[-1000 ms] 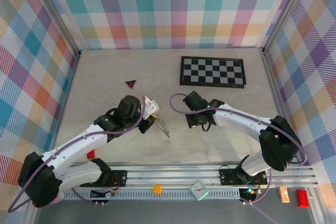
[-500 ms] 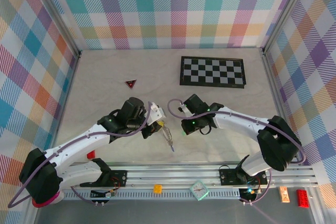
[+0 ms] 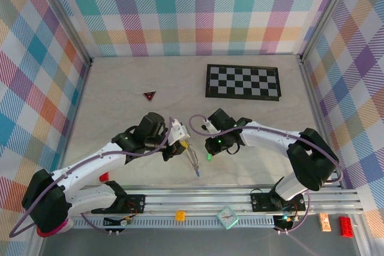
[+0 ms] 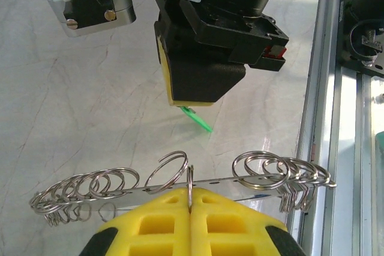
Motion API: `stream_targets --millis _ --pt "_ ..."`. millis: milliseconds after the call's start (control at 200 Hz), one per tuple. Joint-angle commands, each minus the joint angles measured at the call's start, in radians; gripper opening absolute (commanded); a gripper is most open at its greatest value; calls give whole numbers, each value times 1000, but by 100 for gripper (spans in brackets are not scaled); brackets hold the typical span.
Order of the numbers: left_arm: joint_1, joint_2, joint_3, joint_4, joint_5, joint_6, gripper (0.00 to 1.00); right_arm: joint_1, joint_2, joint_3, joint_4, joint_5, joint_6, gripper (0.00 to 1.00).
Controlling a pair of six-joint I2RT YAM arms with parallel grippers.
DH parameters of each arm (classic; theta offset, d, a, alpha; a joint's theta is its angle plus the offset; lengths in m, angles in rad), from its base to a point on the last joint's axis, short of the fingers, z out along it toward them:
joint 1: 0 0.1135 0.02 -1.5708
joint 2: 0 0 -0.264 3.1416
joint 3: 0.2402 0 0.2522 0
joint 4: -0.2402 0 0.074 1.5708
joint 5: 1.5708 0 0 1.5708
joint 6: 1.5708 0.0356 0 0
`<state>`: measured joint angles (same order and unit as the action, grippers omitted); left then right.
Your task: Put the keys on the keyring
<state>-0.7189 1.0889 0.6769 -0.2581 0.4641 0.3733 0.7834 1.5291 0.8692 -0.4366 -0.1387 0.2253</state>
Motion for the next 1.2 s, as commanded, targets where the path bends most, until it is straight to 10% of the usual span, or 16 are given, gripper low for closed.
stream_targets --millis 0,820,1195 --pt "-5 4 -8 13 32 -19 0 -3 5 -5 13 -21 0 14" --pt "-4 -69 -34 71 -8 -30 0 36 17 23 -13 63 65 30" --pt "-4 -77 -37 69 -15 -28 0 45 -101 -167 268 113 -174 30"
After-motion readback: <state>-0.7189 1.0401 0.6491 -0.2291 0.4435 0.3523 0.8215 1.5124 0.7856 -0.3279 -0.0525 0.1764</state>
